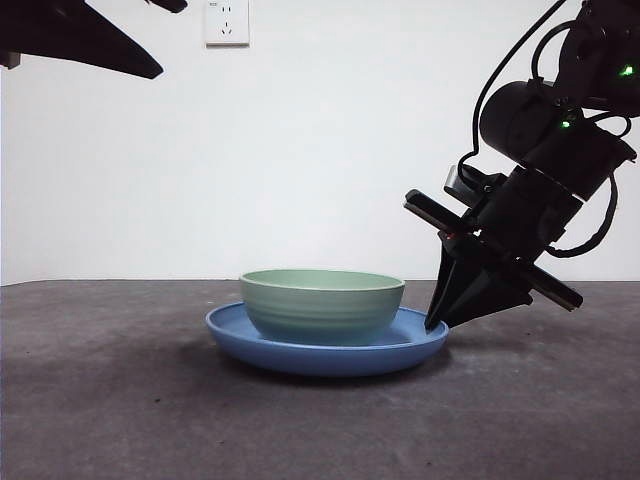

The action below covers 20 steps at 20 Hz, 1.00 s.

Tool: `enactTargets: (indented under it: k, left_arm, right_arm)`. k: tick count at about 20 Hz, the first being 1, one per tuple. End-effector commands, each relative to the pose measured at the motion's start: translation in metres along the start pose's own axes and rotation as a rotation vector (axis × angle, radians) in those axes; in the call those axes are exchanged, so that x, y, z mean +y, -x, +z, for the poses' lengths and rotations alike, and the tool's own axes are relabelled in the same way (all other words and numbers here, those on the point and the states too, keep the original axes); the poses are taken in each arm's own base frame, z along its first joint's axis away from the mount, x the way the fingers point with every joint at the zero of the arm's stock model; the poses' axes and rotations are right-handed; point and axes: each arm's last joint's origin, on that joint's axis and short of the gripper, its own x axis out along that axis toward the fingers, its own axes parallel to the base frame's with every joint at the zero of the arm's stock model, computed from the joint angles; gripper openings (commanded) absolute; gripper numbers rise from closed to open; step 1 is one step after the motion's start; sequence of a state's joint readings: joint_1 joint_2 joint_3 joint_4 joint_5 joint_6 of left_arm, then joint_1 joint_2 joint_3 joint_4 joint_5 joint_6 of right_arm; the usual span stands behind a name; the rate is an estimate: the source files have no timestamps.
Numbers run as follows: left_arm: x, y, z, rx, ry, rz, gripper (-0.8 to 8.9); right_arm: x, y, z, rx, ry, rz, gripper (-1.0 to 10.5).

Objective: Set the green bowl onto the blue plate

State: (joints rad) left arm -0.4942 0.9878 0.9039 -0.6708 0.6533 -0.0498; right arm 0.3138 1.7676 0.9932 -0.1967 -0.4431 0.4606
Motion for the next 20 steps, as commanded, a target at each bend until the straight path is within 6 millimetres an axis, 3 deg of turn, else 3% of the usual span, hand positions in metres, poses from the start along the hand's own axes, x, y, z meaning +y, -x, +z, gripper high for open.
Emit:
enactTargets:
  k: [1,5,9,15,20]
  left_arm:
    - [-0.001,-0.001,0.002,-0.003,-0.016,-0.008,2.22]
    - [-0.001,-0.001,0.002,-0.003,-0.016,-0.008,2.22]
    - [-0.001,-0.001,0.002,-0.003,-0.016,-0.008,2.23]
    - [-0.001,-0.001,0.002,-0.003,-0.017,-0.008,2.23]
    - [-0.001,-0.001,0.002,-0.003,-0.016,-0.008,2.23]
  right_arm:
    - [0.002,-0.004,0.004,-0.004,0.009,0.006,1.8]
    - [0.007,0.005,0.005,-0.020,0.018,0.010,2.0]
    - [0.023,0.036,0.007,-0.085,0.072,0.020,2.2]
    - [0.057,0.116,-0.013,-0.170,0.252,0.041,2.2]
    - [0.077,0.179,-0.058,-0.160,0.409,0.054,2.2]
